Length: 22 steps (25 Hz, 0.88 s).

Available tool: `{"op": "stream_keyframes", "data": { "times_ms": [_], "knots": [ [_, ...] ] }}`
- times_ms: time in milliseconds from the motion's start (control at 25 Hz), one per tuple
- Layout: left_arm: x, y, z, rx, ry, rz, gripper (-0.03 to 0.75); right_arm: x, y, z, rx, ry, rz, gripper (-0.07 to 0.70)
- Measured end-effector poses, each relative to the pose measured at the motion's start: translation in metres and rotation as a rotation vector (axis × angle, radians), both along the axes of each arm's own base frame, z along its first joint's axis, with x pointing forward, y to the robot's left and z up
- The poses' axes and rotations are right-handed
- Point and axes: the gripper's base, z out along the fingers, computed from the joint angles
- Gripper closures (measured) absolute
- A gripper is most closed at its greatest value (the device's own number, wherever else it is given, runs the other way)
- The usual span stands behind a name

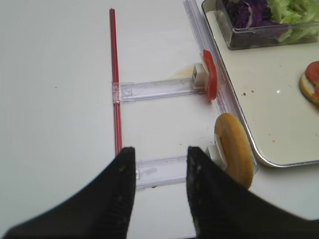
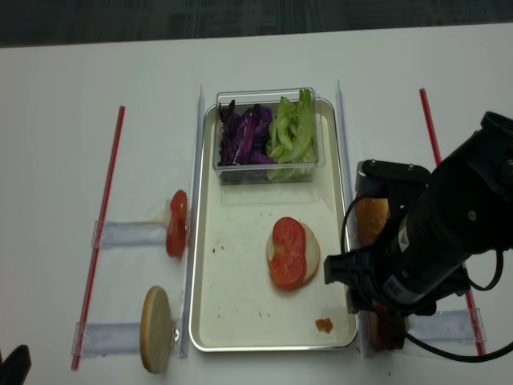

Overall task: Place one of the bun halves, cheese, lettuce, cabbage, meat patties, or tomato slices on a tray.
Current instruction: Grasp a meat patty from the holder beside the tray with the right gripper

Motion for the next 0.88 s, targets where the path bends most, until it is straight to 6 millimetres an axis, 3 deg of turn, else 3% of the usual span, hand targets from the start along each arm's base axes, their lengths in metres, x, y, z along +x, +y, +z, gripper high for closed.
{"op": "stream_keyframes", "data": {
  "times_ms": [360, 880],
  "knots": [
    [0.000, 0.000, 0.000, 0.000, 0.000, 0.000, 0.476, 0.001, -0.001, 0.000, -0.007, -0.009, -0.001, 0.197],
    [0.000, 0.000, 0.000, 0.000, 0.000, 0.000, 0.477, 0.006, 0.006, -0.015, -0.014, 0.039, -0.012, 0.197]
  ]
}}
